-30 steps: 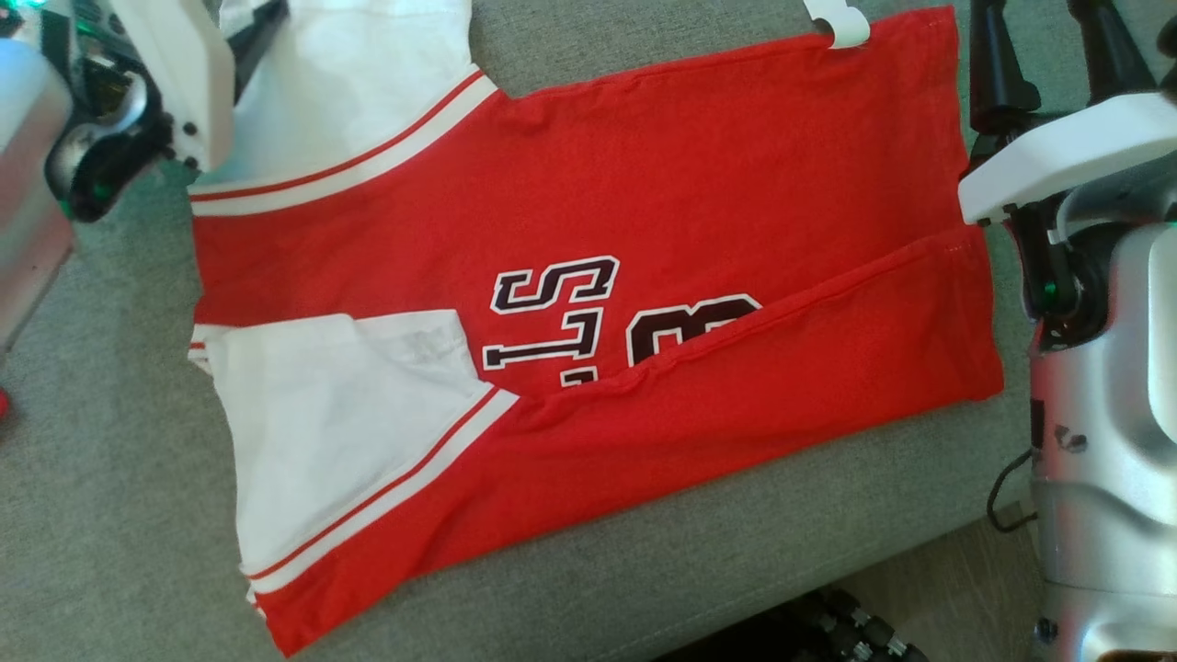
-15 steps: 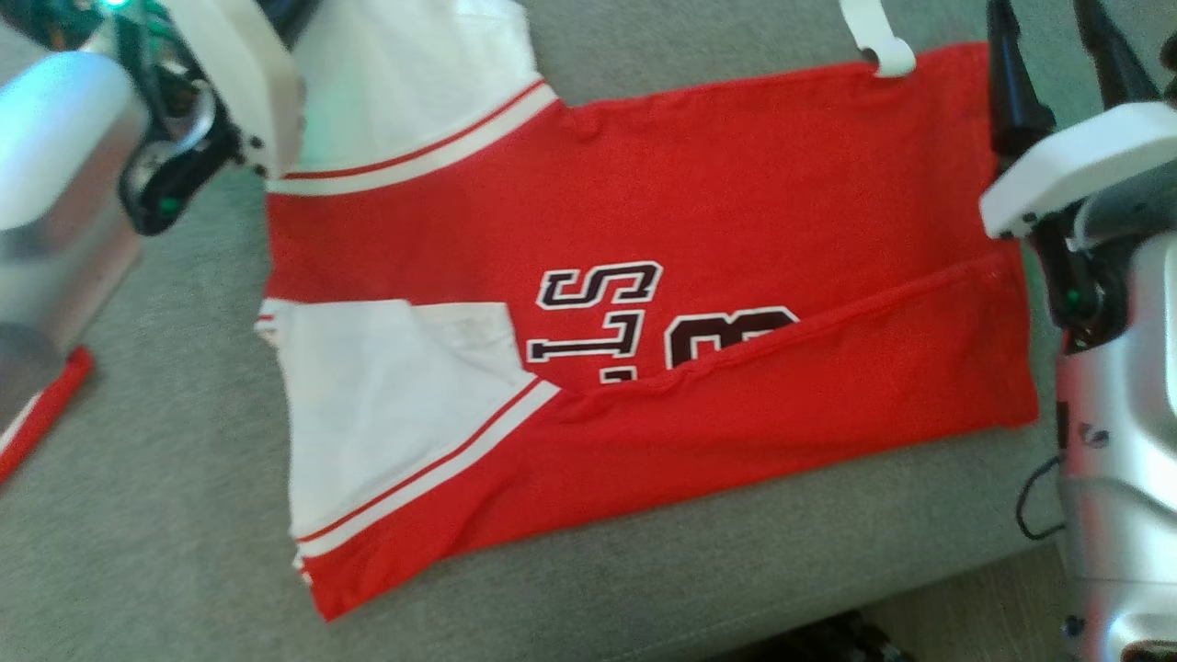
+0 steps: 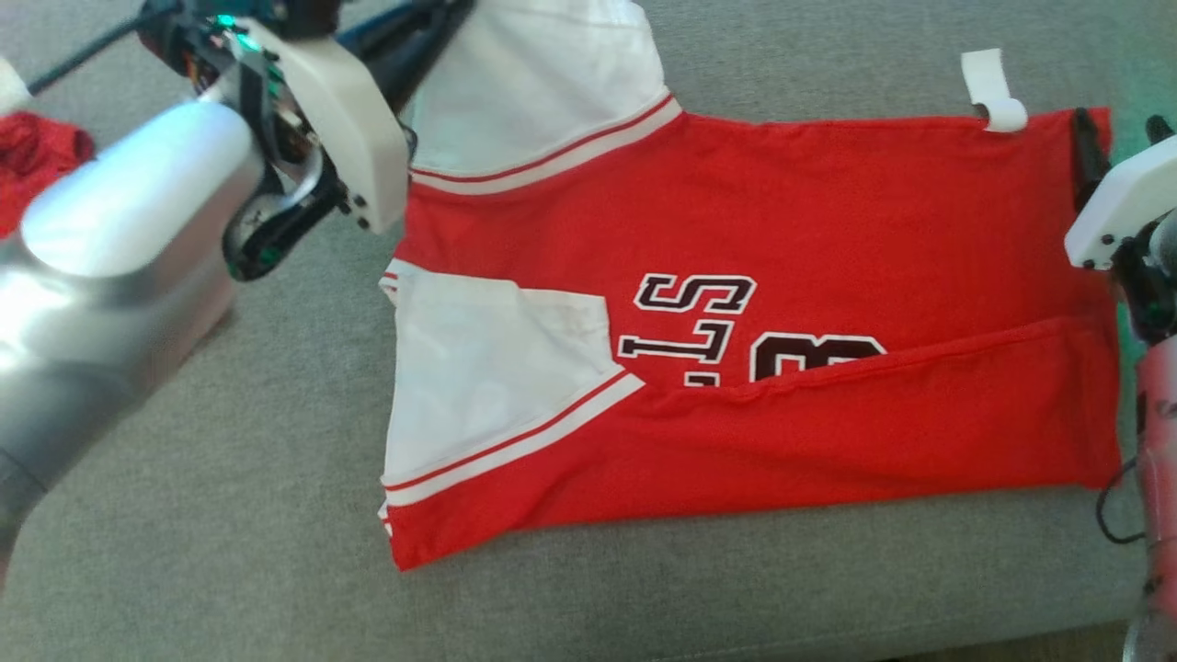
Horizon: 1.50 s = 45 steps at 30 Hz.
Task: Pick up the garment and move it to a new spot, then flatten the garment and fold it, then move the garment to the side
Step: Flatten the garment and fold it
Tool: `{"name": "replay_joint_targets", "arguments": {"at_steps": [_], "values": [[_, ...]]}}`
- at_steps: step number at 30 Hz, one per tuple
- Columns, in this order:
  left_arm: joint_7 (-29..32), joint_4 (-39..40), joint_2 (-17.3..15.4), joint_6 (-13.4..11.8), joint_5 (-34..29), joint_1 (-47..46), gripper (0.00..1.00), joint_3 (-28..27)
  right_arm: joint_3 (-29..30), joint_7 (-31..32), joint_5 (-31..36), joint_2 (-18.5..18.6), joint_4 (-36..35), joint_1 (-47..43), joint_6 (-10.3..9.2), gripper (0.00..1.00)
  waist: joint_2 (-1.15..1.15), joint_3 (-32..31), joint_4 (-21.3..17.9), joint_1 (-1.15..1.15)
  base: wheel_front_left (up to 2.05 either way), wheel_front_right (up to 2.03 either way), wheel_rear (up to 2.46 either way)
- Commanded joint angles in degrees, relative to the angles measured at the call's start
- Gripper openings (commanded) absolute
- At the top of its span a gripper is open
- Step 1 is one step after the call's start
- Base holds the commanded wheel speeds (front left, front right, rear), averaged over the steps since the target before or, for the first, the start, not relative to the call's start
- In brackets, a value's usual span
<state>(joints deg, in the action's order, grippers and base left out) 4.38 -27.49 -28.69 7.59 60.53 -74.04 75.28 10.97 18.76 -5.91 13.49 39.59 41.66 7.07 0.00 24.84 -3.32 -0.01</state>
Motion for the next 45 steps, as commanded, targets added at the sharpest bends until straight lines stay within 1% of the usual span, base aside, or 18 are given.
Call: {"name": "replay_joint_targets", "arguments": {"at_steps": [1, 7, 13, 14, 15, 16, 21, 25, 28, 29, 32, 35, 39, 42, 45], "values": [[-0.53, 0.96, -1.62, -0.1, -0.58, -2.21, 0.0, -2.12, -0.64, 0.16, 0.23, 0.95, -1.53, 1.38, 0.42, 1.0, 0.0, 0.18, 0.19, 0.01, 0.0, 0.0, 0.0], [0.19, 2.83, -3.16, -0.1, -1.73, -1.52, 0.0, -2.06, -2.42, 0.54, -0.01, 1.88, 2.68, 3.34, 0.42, 1.0, 0.0, 1.1, 0.43, 0.01, 0.0, 0.0, 0.0], [0.19, 2.71, -3.57, -0.1, -1.89, -1.25, 0.0, -2.04, -5.73, 0.87, -2.85, 2.44, 5.42, 4.28, 0.42, 1.0, 0.0, 1.9, 0.56, 0.01, 0.0, 0.0, 0.0], [0.17, 2.61, -3.59, -0.1, -1.87, -1.19, 0.0, -2.04, -6.46, 1.18, -3.56, 2.6, 5.82, 4.26, 0.42, 0.93, 0.0, 1.95, 0.61, 0.01, 0.0, 0.0, 0.0], [0.12, 2.43, -3.64, -0.1, -1.85, -1.11, 0.0, -2.04, -7.09, 1.29, -4.23, 2.87, 6.09, 4.27, 0.42, 0.09, 0.0, 1.96, 0.64, 0.01, 0.0, 0.0, 0.0], [0.06, 2.21, -3.7, -0.1, -1.89, -1.01, 0.0, -2.04, -7.71, 1.13, -4.82, 3.18, 6.22, 4.27, 0.42, 0.0, 0.0, 1.91, 0.66, 0.01, 0.0, 0.0, 0.0], [-0.84, 0.84, -3.82, -0.22, -2.11, 0.05, 0.0, -2.05, -10.59, -1.5, -8.42, 4.2, 5.5, 4.3, 0.42, 0.0, 0.0, 0.59, 0.5, 0.01, 0.0, 0.0, 0.0], [-2.73, -0.38, -4.07, -0.97, -1.95, 0.9, 0.0, -2.64, -13.5, -4.14, -12.12, 5.0, 3.71, 4.57, 0.42, 0.0, 0.0, -1.02, 0.45, 0.01, 0.0, 0.0, 0.0], [-5.23, -1.14, -4.76, -1.77, -2.0, 1.18, 0.0, -3.69, -15.85, -5.83, -14.98, 5.67, 2.13, 5.2, 0.42, 0.0, 0.0, -1.82, 0.25, 0.01, 0.0, 0.0, 0.0], [-6.83, -1.81, -5.44, -2.19, -1.7, 1.51, 0.0, -4.54, -17.15, -7.03, -16.92, 5.92, 1.14, 5.79, 0.42, 0.0, 0.0, -2.12, 0.13, 0.01, 0.0, 0.0, 0.0], [-8.97, -2.82, -5.77, -2.85, -2.07, 1.64, 0.0, -5.17, -18.89, -8.49, -18.57, 7.07, 0.41, 6.3, 0.42, 0.0, 0.0, -2.35, 0.38, 0.01, 0.0, 0.0, 0.0], [-11.33, -4.27, -5.51, -3.36, -2.96, 1.18, 0.0, -5.63, -20.12, -10.16, -20.44, 8.18, 0.2, 6.96, 0.42, 0.0, 0.0, -2.34, 0.65, 0.01, 0.0, 0.0, 0.0], [-14.76, -6.65, -4.31, -3.73, -4.04, 0.54, 0.0, -6.2, -21.58, -12.3, -23.23, 9.0, 0.03, 7.61, 0.42, 0.0, 0.0, -2.35, 1.01, 0.01, 0.0, 0.0, 0.0], [-16.08, -7.72, -3.07, -2.76, -3.65, 0.68, 0.0, -6.44, -23.09, -13.14, -25.1, 9.83, -0.05, 7.5, 0.42, 0.0, 0.0, -2.57, 1.39, 0.01, 0.0, 0.0, 0.0], [-16.33, -8.2, -2.82, -2.39, -3.6, 0.75, 0.0, -6.33, -23.86, -13.34, -26.64, 10.42, -0.14, 7.05, 0.42, 0.0, 0.0, -2.97, 1.64, 0.01, 0.0, 0.0, 0.0]]}}
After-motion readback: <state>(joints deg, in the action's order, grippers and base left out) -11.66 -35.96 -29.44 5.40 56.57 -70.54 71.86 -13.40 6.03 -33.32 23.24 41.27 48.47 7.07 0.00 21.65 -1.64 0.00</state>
